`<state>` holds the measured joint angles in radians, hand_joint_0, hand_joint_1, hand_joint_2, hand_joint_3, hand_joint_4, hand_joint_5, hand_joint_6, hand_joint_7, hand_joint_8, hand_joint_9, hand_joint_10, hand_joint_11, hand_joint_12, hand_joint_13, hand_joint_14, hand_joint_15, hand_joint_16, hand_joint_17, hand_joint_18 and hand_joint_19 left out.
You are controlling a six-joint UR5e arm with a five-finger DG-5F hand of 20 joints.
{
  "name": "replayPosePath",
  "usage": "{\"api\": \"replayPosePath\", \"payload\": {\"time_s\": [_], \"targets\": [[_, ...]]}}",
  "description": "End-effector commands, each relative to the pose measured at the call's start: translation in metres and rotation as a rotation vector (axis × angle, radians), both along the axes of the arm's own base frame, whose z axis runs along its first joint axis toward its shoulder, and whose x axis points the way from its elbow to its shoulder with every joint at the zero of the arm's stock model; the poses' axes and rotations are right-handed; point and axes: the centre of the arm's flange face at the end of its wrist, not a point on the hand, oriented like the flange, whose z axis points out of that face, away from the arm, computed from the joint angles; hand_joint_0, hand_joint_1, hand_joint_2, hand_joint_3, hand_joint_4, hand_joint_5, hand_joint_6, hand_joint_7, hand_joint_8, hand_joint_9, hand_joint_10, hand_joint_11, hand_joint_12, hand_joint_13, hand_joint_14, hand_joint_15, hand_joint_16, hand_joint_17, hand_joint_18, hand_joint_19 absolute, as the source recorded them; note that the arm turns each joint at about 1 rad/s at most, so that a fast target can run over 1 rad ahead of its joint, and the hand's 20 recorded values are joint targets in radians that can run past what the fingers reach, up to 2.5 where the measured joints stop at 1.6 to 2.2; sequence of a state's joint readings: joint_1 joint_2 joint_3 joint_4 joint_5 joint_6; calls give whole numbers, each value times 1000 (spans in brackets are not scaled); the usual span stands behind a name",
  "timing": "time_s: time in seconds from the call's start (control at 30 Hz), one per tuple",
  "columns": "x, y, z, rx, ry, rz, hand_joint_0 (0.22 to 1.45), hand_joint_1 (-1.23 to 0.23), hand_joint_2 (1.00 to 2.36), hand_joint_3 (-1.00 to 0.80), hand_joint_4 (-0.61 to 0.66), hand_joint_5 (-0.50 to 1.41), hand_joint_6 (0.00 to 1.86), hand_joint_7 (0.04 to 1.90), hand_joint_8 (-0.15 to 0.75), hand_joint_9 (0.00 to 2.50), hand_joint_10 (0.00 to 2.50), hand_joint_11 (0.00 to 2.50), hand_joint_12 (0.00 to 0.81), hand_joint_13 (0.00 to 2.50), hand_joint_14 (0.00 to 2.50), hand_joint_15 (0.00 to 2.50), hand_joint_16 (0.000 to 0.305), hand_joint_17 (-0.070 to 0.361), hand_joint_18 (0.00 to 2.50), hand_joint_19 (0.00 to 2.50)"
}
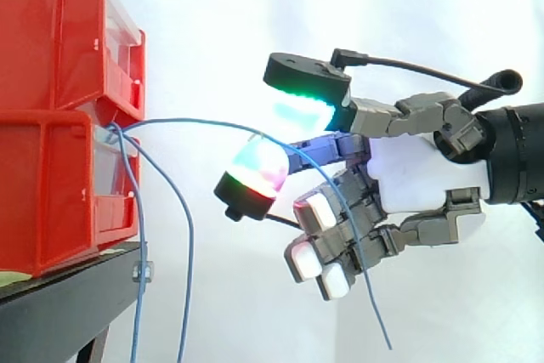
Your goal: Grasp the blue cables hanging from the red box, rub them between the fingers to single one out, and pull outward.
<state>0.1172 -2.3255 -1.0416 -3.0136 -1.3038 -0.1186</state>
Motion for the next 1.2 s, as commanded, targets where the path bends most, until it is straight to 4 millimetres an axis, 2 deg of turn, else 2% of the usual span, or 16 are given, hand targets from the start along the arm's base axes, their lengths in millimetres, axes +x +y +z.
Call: {"api": "replayPosePath", "payload": {"time_s": [0.0,0.17,0.37,0.5,0.67,0.8,1.17], "targets": [[0,1,0,-1,4,1,589,-495,1005,-437,68,-139,851,952,304,1222,24,689,358,1017,22,591,48,108,904,699],[0,1,0,-1,4,1,601,-487,1008,-387,67,-138,849,964,310,1224,23,689,361,1016,22,589,48,109,904,701],[1,1,3,-2,-4,1,598,-596,1010,-314,90,-136,853,958,322,1227,21,673,377,1030,21,582,52,118,936,666],[2,2,6,-2,-7,3,585,-597,1009,-354,88,-144,856,961,310,1203,22,688,364,1014,24,595,50,112,909,685],[1,1,4,-2,-2,1,535,-470,1002,-473,90,-144,849,950,314,1202,22,673,370,1010,21,592,51,116,918,687],[1,2,4,-2,-2,3,521,-460,1000,-500,93,-144,845,942,318,1204,20,672,376,1014,22,589,53,119,920,682],[1,2,4,-1,1,1,526,-589,1002,-462,99,-148,840,939,313,1181,20,674,376,1008,21,591,53,118,908,686]]}}
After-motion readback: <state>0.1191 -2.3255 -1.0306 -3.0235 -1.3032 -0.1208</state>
